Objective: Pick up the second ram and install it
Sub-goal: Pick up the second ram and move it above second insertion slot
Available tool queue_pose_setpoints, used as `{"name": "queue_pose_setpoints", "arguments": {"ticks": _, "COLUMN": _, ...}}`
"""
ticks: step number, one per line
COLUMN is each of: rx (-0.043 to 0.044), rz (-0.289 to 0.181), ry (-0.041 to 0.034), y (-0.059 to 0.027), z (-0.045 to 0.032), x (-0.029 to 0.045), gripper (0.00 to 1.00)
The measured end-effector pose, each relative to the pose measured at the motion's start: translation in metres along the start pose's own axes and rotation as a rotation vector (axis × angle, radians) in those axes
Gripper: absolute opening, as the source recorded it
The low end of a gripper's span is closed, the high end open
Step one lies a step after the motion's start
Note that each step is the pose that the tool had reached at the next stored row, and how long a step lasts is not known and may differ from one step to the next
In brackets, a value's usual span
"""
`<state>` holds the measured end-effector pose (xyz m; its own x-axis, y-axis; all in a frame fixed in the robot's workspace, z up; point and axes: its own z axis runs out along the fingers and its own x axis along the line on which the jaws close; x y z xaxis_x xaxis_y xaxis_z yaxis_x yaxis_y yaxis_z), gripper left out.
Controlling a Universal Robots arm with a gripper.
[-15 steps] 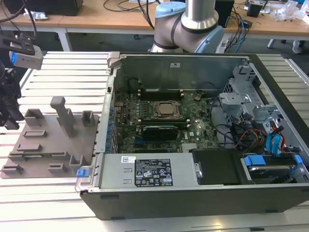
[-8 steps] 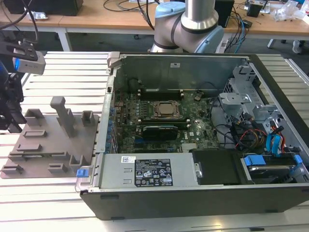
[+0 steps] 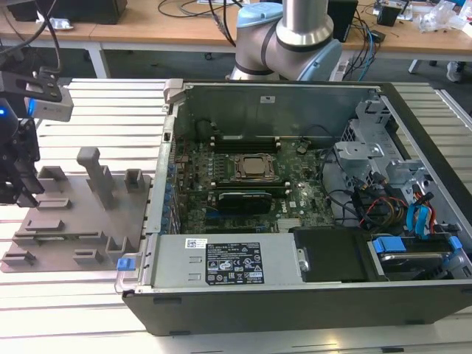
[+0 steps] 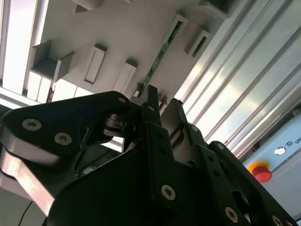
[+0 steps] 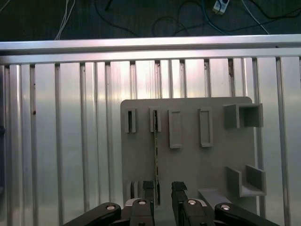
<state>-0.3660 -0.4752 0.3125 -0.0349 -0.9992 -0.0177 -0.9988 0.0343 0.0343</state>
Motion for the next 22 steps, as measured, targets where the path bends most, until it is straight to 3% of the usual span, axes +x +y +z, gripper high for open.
{"name": "queue_pose_setpoints", "arguments": {"ticks": 15, "rx": 0.0, "rz": 0.0, "ry": 0.0, "y": -0.0008, "z": 0.022, "x": 0.0004, "gripper": 0.3}}
{"name": "queue_pose_setpoints", "arguments": {"ticks": 22, "rx": -0.0001, "rz": 0.0, "ry": 0.0004, "y": -0.0013, "z": 0.0393, "x": 0.0028, "gripper": 0.3}}
